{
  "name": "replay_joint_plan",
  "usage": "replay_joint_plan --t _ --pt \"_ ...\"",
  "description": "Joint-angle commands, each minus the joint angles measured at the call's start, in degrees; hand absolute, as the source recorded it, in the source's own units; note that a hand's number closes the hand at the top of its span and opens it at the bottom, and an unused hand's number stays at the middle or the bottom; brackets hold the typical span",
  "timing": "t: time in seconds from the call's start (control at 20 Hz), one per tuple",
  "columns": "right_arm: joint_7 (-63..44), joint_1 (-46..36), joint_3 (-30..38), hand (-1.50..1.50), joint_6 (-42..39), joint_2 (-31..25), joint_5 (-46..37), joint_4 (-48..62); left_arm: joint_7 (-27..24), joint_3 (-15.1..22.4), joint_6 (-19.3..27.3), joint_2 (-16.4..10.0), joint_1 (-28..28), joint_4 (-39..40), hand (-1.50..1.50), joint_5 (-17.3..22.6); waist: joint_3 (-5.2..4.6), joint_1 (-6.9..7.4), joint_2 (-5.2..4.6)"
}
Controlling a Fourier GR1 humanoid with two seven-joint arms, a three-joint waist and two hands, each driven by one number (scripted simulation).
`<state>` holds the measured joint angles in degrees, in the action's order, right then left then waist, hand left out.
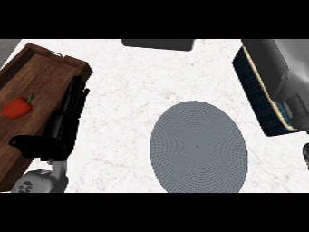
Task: Pick the squash from the placemat and place it in the basket
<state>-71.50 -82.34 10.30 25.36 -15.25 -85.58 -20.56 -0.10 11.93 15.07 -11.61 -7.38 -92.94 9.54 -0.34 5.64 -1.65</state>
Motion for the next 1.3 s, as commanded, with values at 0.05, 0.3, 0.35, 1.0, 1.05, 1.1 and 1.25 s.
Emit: replay_joint_plan --t 0.05,0.3,0.35,1.0,1.05,1.1,1.25 --pt "-13.73 -0.47 3.77 1.5 1.35 0.77 -3.79 2.4 0.24 -1.04 -0.64 -1.14 1.34 -0.76 0.0 0.59 0.08 -1.21 0.59" --pt "-13.72 0.4 6.8 1.5 3.08 -0.84 -7.1 2.04 0.96 -1.91 0.17 -1.21 1.76 -2.45 0.0 0.76 0.17 -1.98 0.79" --pt "-13.72 1.68 6.86 1.5 3.61 0.11 -8.38 1.78 -0.49 -1.24 0.12 -0.07 3.65 -0.95 0.0 0.84 0.12 -2.85 0.97" --pt "-13.73 8.69 15.57 1.5 1.06 3.73 -14.97 -1.23 -2.2 -2.53 1.21 0.49 4.75 -0.18 0.0 -0.13 0.2 -5.07 1.48" --pt "-13.73 9.76 16.42 1.5 2.12 4.51 -15.8 -1.18 0.54 -2.9 1.27 -0.42 4.35 -2.98 0.0 0.39 0.26 -4.15 1.31" --pt "-13.73 9.82 17.25 1.5 1.13 3.98 -15.99 -1.39 -0.15 -2.06 1.47 0.2 4.57 -2.52 0.0 -0.3 0.25 -4.33 1.3" --pt "-13.73 10.96 19.06 1.5 2.63 6.07 -17.5 -3.88 -2.36 -3.41 -1.12 -1.1 6.69 -1.89 0.0 1.29 0.2 -4.14 1.37"
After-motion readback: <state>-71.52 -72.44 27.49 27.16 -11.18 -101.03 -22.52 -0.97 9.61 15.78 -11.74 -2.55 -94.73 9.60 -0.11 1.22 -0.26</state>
